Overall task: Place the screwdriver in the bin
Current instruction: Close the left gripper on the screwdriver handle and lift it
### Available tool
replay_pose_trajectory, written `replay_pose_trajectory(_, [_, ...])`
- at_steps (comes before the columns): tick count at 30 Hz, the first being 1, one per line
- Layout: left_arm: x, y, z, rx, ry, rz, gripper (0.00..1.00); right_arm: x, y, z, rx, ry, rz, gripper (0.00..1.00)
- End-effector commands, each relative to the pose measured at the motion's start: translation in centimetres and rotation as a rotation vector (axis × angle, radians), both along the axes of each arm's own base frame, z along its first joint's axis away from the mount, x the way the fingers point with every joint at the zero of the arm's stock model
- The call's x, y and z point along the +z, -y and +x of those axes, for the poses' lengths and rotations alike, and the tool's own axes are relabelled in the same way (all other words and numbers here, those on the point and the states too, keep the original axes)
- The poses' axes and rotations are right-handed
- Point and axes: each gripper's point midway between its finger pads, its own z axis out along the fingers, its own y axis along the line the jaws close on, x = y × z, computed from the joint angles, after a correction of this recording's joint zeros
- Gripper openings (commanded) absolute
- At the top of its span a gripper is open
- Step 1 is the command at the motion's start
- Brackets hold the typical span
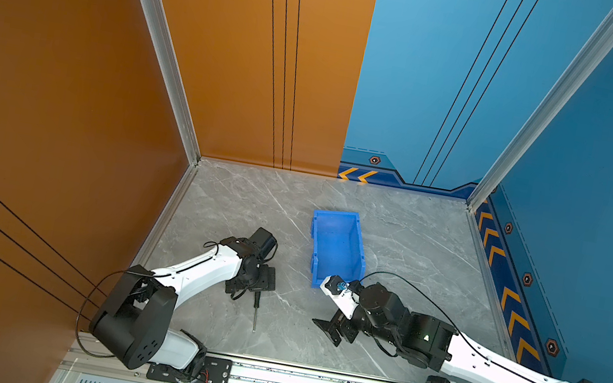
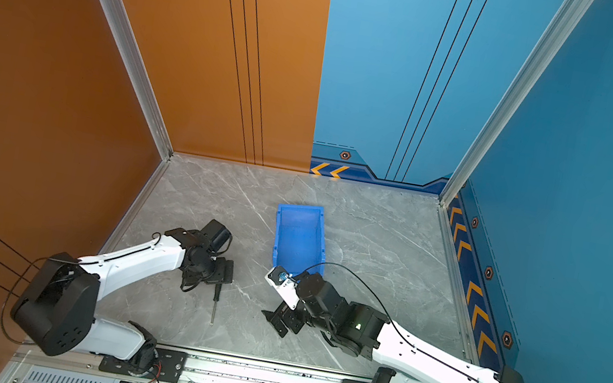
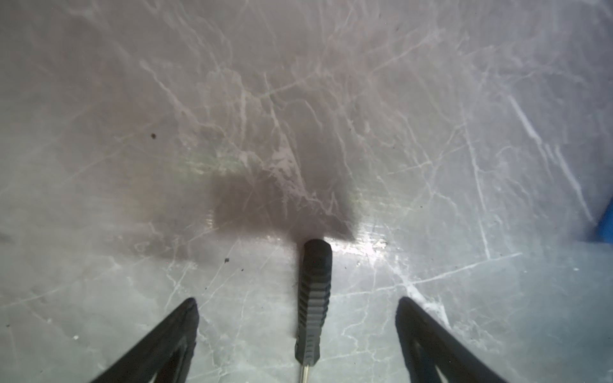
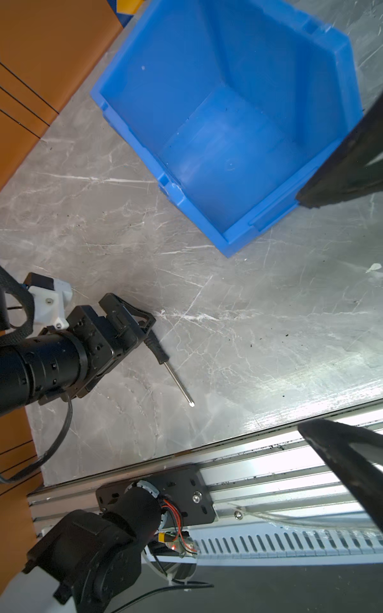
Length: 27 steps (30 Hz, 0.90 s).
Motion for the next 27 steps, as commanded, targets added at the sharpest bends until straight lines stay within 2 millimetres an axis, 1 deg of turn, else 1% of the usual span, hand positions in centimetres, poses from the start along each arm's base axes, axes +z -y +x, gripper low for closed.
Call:
replay_pose_trajectory(1, [-0.2,0.7,0.0,-0.009,-0.020,0.011,0.91,0.0,-0.7,-0.5,0.054,-0.003,-0.027,1.00])
replay_pose_trajectory(3, [-0.6,0.7,-0.1,-0.014,-0.026,0.033,0.89,0.3,-1.1,-0.3,0.038,-0.007,0.012,1.00])
replay_pose_trajectory(5, [-1.1,0.6,-0.4,-0.005,-0.038,0.048,0.87,0.3,-1.4,-0.1,0.019,-0.017,0.047,1.00])
replay_pose_trajectory(6, [-1.3,0.6,-0.5,-0.004,-0.044,0.054,0.81,0.1,-1.5,-0.1,0.011,-0.025,0.056,1.00])
replay_pose_trajectory(8, [-1.7,0.7,-0.6,-0.010,-0.052,0.069,0.75,-0.2,-1.6,0.0,-0.001,-0.038,0.062,1.00])
replay_pose_trajectory(10, [-2.1,0.7,-0.7,-0.015,-0.058,0.087,0.66,-0.4,-1.5,0.1,-0.011,-0.039,0.063,1.00])
replay_pose_trajectory(12, [-2.6,0.7,-0.8,-0.015,-0.068,0.098,0.58,-0.2,-1.2,0.3,-0.023,-0.026,0.065,1.00])
replay_pose_trajectory(14, [-3.0,0.7,-0.9,-0.018,-0.081,0.110,0.47,0.0,-0.7,0.5,-0.036,-0.017,0.071,1.00])
replay_pose_trajectory(17, [-3.3,0.8,-1.1,-0.017,-0.088,0.122,0.36,0.1,0.0,1.0,-0.056,-0.020,0.084,1.00])
replay_pose_trajectory(23, [-3.1,0.9,-1.1,-0.017,-0.076,0.124,0.12,1.0,1.5,2.0,-0.107,-0.001,0.120,1.00])
replay_pose_trajectory(26, [-2.2,1.2,-0.7,-0.020,-0.050,0.110,0.00,1.6,2.2,2.5,-0.129,0.011,0.142,1.00])
replay_pose_trajectory(27, [-1.7,1.4,-0.5,-0.026,-0.036,0.106,0.00,1.7,2.4,2.6,-0.137,0.016,0.147,1.00])
